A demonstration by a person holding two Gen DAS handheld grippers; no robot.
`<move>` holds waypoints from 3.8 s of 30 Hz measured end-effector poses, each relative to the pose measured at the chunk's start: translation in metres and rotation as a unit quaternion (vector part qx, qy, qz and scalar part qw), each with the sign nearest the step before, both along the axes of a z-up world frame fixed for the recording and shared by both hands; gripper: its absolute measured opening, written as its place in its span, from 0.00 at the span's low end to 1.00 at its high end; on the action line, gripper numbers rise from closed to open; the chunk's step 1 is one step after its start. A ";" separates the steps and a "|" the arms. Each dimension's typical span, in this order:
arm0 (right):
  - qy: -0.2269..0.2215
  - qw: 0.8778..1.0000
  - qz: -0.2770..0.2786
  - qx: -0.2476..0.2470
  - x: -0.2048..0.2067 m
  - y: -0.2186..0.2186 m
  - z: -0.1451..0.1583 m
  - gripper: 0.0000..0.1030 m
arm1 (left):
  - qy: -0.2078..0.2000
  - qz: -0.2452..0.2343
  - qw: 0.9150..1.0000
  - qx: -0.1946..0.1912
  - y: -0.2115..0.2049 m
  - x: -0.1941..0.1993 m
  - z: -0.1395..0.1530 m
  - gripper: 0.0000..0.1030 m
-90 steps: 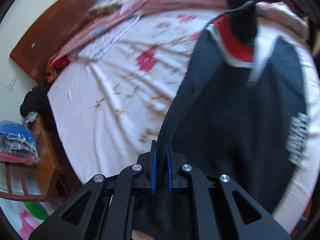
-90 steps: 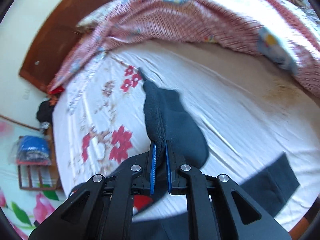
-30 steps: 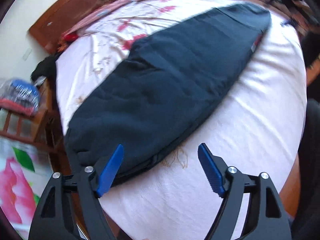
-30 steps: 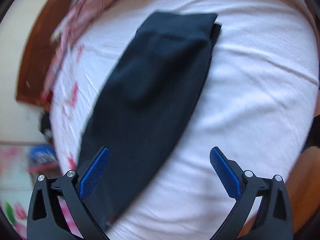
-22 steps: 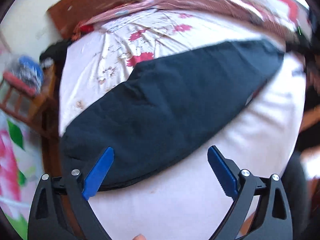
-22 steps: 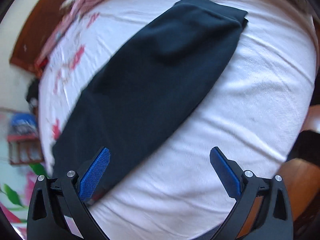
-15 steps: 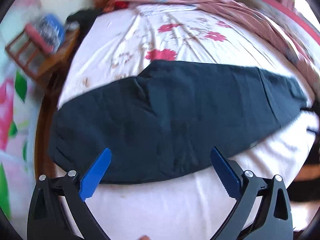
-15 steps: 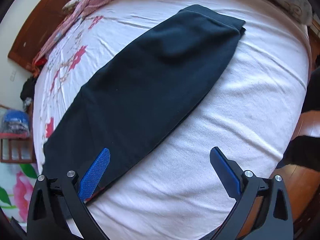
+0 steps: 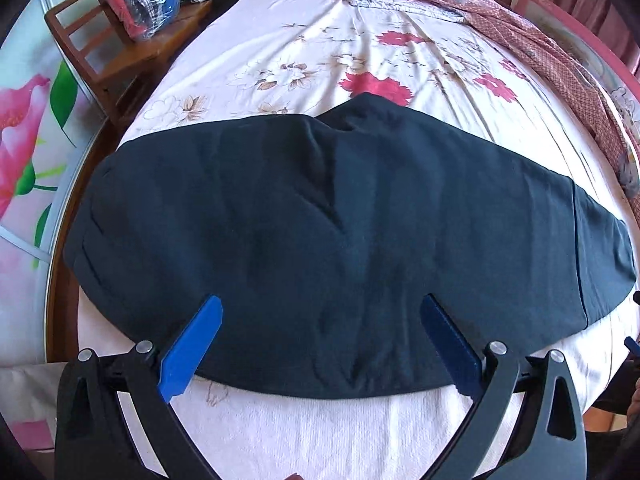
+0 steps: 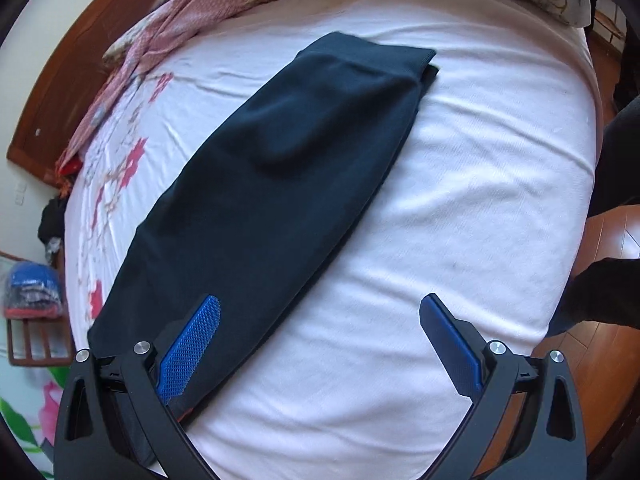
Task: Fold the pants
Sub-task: 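Open both grippers and lift them off the stacked pant legs, then close the right gripper on the cuff end of the pants, then fold the cuff end over toward the waistband with the right gripper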
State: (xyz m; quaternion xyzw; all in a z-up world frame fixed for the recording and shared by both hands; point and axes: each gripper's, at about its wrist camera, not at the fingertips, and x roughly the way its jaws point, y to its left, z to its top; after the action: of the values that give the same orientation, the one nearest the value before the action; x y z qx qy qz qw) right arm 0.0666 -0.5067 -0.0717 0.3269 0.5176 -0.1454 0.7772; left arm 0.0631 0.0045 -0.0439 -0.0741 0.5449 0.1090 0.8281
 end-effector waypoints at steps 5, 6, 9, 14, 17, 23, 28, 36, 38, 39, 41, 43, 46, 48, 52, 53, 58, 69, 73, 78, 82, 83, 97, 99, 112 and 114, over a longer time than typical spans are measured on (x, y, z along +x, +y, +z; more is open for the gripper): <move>0.013 1.000 -0.005 -0.003 0.006 -0.008 -0.005 0.97 | 0.004 0.009 1.000 -0.011 0.004 0.006 -0.003 0.97; 0.013 1.000 -0.004 -0.005 0.007 -0.008 -0.005 0.97 | 0.003 0.009 1.000 -0.011 0.004 0.007 -0.003 0.97; 0.014 1.000 -0.009 -0.014 0.010 -0.015 -0.007 0.97 | -0.003 0.009 1.000 -0.013 0.004 0.009 -0.001 0.97; 0.008 0.999 -0.033 0.000 0.016 -0.036 -0.013 0.97 | 0.001 0.008 1.000 -0.014 0.003 0.015 -0.003 0.97; -0.010 0.998 -0.061 0.031 0.018 -0.055 -0.015 0.97 | 0.000 0.005 1.000 -0.016 0.002 0.016 -0.004 0.97; -0.043 0.992 -0.100 0.067 0.023 -0.084 -0.009 0.97 | -0.002 -0.008 1.000 -0.005 -0.004 0.019 -0.003 0.97; -0.059 0.986 -0.109 0.115 0.033 -0.093 -0.009 0.97 | -0.001 -0.016 1.000 0.003 -0.009 0.020 -0.004 0.97; -0.062 0.986 -0.107 0.113 0.046 -0.100 -0.011 0.97 | 0.001 -0.017 1.000 0.003 -0.009 0.023 -0.006 0.97; -0.057 0.988 -0.105 0.100 0.051 -0.101 -0.014 0.96 | 0.003 -0.018 1.000 0.003 -0.009 0.024 -0.008 0.97; -0.060 0.988 -0.100 0.105 0.055 -0.102 -0.017 0.92 | 0.003 -0.017 1.000 0.004 -0.009 0.024 -0.009 0.97; -0.057 0.988 -0.104 0.098 0.059 -0.104 -0.022 0.90 | 0.005 -0.019 1.000 0.002 -0.010 0.024 -0.010 0.97; -0.076 0.986 -0.100 0.114 0.063 -0.107 -0.027 0.86 | 0.008 -0.019 1.000 0.000 -0.010 0.026 -0.011 0.97; -0.071 0.987 -0.093 0.107 0.070 -0.105 -0.033 0.85 | 0.009 -0.019 1.000 0.002 -0.011 0.028 -0.013 0.97; -0.075 0.990 -0.078 0.095 0.071 -0.102 -0.031 0.85 | 0.011 -0.019 1.000 0.000 -0.012 0.029 -0.014 0.97; -0.100 0.986 -0.081 0.111 0.060 -0.106 -0.030 0.64 | 0.015 -0.022 1.000 -0.004 -0.013 0.029 -0.015 0.97; -0.099 0.985 -0.081 0.113 0.057 -0.108 -0.030 0.58 | 0.014 -0.024 1.000 -0.003 -0.014 0.029 -0.015 0.97; -0.092 0.987 -0.063 0.115 0.053 -0.107 -0.029 0.45 | 0.016 -0.027 1.000 -0.005 -0.016 0.030 -0.013 0.97; -0.107 0.986 -0.067 0.106 0.052 -0.105 -0.035 0.10 | 0.019 -0.031 0.999 -0.008 -0.018 0.031 -0.014 0.97; -0.094 0.993 -0.043 0.049 0.058 -0.089 -0.012 0.09 | 0.012 -0.026 1.000 -0.007 -0.010 0.030 -0.006 0.97; -0.083 0.993 0.033 -0.077 0.069 -0.042 0.040 0.09 | -0.004 -0.018 1.000 0.015 0.008 0.022 0.014 0.97; -0.079 0.961 0.134 -0.228 0.075 0.031 0.082 0.09 | -0.019 -0.010 1.000 0.020 0.034 0.010 0.030 0.97; -0.077 0.946 0.162 -0.269 0.076 0.054 0.089 0.09 | -0.022 -0.005 1.000 0.018 0.043 0.007 0.033 0.97; -0.055 0.699 0.469 -0.537 0.018 0.340 -0.007 0.09 | -0.024 0.100 0.995 0.001 0.152 -0.032 0.033 0.98; -0.051 0.666 0.484 -0.565 0.004 0.353 -0.030 0.09 | -0.023 0.107 0.994 0.001 0.157 -0.033 0.031 0.98; -0.117 0.659 0.478 -0.569 -0.018 0.377 -0.005 0.09 | -0.013 0.088 0.996 -0.002 0.146 -0.029 0.022 0.98; -0.077 0.628 0.507 -0.585 -0.022 0.380 -0.032 0.10 | -0.014 0.083 0.996 -0.005 0.143 -0.029 0.024 0.98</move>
State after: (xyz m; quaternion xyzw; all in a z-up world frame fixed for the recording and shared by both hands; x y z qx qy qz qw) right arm 0.0449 -0.1262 -0.1033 -0.5008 0.3464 0.0249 0.7928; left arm 0.0340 0.1473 -0.0198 -0.1244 0.5256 0.1739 0.8234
